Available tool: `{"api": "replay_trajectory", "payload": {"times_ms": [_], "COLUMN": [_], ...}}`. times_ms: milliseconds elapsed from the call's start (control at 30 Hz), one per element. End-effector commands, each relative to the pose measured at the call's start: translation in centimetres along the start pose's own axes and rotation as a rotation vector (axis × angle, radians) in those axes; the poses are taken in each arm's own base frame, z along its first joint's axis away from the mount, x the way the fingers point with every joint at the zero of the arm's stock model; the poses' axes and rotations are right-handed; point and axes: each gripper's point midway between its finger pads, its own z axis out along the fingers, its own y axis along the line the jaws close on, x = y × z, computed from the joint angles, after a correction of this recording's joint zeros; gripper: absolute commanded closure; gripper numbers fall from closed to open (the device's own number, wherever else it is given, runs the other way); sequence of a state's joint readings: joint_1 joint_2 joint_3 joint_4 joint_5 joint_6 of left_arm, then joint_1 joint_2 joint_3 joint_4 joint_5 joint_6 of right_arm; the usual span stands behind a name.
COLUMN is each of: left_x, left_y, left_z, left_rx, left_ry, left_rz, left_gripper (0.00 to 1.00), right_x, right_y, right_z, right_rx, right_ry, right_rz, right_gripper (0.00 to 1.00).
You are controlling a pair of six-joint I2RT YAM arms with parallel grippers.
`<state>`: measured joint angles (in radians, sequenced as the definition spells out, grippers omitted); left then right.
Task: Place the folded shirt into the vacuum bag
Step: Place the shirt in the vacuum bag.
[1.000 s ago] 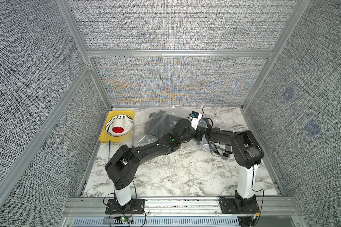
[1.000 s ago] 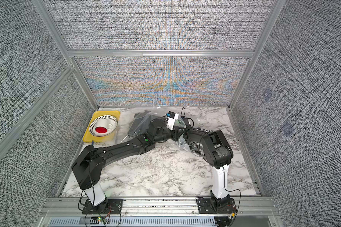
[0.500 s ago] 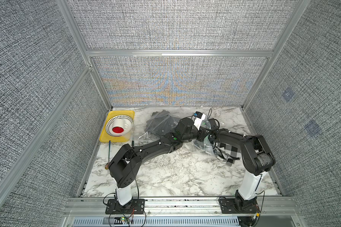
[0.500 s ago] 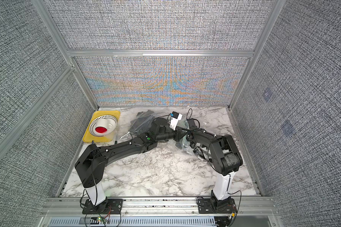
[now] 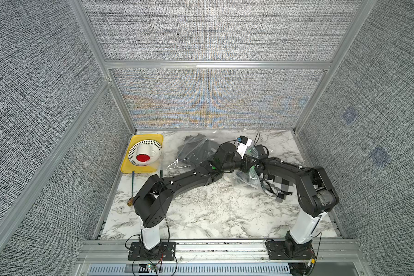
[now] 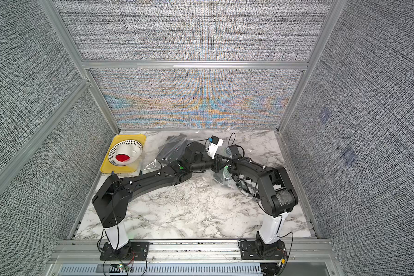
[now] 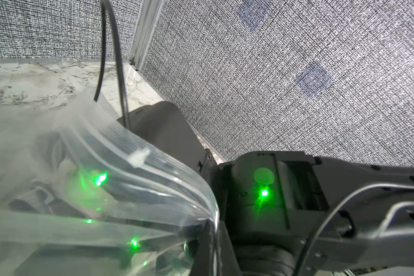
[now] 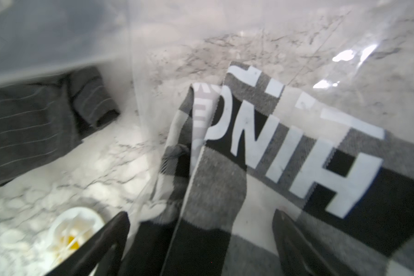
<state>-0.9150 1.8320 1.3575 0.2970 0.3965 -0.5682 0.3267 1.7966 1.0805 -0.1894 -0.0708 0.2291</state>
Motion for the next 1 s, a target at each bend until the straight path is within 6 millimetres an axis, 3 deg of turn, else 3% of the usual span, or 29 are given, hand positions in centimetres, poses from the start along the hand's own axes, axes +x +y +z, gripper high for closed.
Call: {"api": "replay_trajectory", "payload": {"times_ms": [0, 133, 233, 367, 567, 800, 967], "left_x": [1.0, 1.3, 1.4, 1.4, 0.5, -0.7, -0.5], "left_y": [0.8, 0.9, 1.0, 1.3, 3.2, 3.8, 3.8], "left_z": [0.1, 0.2, 0.1, -0.1, -2.0, -3.8, -3.7], "left_rx": [-0.035, -0.036, -0.039, -0.059, -0.177, -0.229, -0.219], "left_ry": [0.038, 0.043, 0.044, 0.043, 0.015, -0.017, -0.003], "left_rz": [-0.003, -0.006, -0.006, 0.003, 0.036, 0.052, 0.054], "left_gripper": [1.00, 1.00, 1.00, 1.00, 1.00, 1.00, 1.00], "right_x": [-0.7, 0.7, 2.2, 2.7, 1.6, 2.6, 1.2], "right_y": [1.5, 0.8, -1.3, -2.8, 0.2, -1.0, 0.4], "right_z": [-0.4, 0.8, 1.7, 1.4, 0.1, 1.3, -0.3], "right_rx": [-0.076, -0.054, 0.065, 0.152, -0.026, 0.013, -0.050], "right_ry": [-0.030, 0.015, 0.079, 0.098, 0.023, 0.035, -0.025], "right_rz": [-0.002, 0.011, 0.030, 0.036, 0.020, 0.037, 0.034], "right_gripper": [0.02, 0.01, 0.01, 0.01, 0.01, 0.01, 0.01]}}
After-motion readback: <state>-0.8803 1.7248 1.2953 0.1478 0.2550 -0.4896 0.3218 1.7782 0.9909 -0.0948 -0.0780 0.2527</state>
